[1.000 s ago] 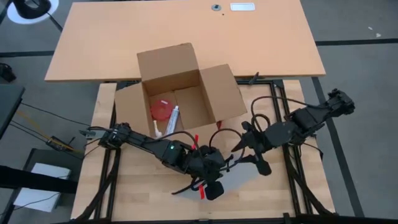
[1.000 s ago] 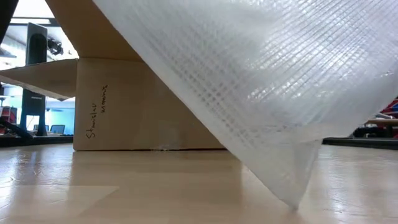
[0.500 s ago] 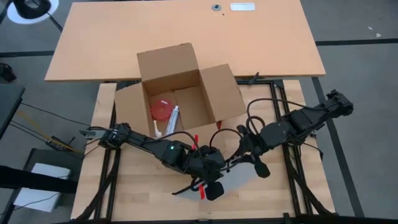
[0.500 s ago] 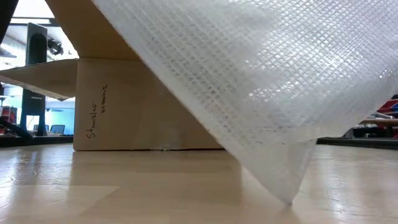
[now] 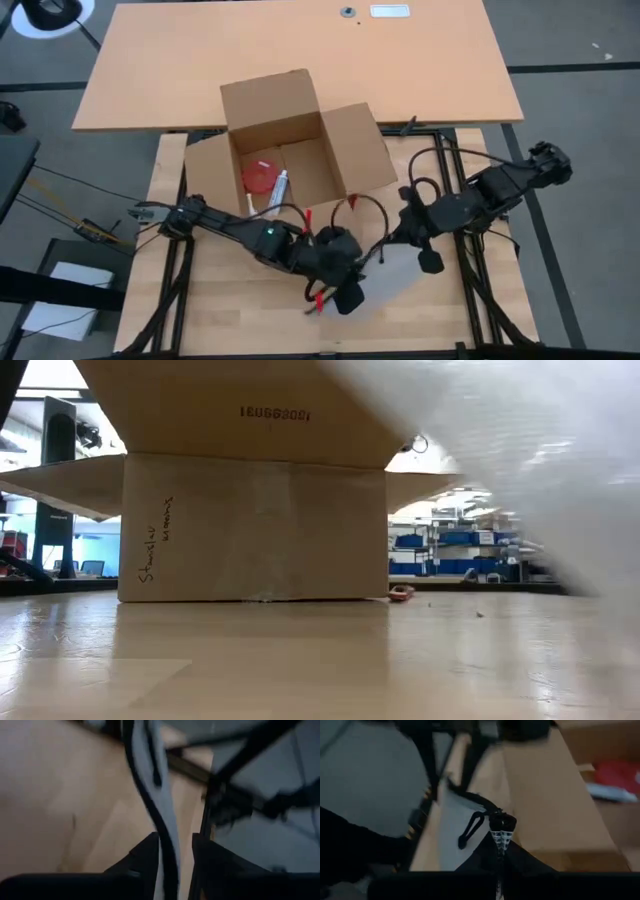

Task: Unpack boxes
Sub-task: Open the white zip bag

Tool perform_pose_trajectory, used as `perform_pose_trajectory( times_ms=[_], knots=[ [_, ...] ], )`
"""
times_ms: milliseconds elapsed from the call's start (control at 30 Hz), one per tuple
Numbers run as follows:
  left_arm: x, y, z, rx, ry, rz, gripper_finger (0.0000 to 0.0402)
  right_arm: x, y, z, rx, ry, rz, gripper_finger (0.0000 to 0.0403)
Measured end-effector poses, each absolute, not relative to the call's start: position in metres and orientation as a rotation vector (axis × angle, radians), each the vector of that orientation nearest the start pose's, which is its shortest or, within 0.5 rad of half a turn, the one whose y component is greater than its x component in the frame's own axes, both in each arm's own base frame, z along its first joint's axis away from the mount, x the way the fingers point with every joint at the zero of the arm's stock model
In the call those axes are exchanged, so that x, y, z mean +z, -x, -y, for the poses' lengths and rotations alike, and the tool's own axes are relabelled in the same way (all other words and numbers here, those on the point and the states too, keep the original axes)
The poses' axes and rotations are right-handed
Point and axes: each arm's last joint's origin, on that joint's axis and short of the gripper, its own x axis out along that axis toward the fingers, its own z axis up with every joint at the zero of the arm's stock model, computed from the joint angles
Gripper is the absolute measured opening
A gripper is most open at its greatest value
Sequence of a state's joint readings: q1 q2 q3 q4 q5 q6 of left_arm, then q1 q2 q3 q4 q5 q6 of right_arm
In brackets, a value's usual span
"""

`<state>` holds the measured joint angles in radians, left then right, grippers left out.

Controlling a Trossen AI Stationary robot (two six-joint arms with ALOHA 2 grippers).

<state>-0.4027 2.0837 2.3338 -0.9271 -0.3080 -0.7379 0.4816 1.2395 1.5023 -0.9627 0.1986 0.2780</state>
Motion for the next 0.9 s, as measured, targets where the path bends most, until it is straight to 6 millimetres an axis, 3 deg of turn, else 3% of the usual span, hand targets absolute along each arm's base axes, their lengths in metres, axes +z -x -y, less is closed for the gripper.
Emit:
perform_pose_trajectory(
  times_ms=[100, 267, 600, 900],
  knots=[
    [0.406, -0.417, 0.162, 0.16, 0.472, -0.508, 0.013, 0.409, -0.203, -0.098, 0.115, -0.05, -0.732, 0.0002],
    [0.412, -0.422, 0.162, 0.143, 0.468, -0.429, 0.013, 0.409, -0.204, -0.093, 0.032, -0.128, -0.73, 0.0001],
    [0.394, -0.434, 0.15, 0.38, 0.432, -0.396, 0.013, 0.411, -0.206, -0.094, 0.031, -0.166, -0.704, 0.0001],
    [0.387, -0.443, 0.14, 0.404, 0.44, -0.394, 0.013, 0.412, -0.207, -0.095, 0.036, -0.168, -0.698, 0.0]
  ],
)
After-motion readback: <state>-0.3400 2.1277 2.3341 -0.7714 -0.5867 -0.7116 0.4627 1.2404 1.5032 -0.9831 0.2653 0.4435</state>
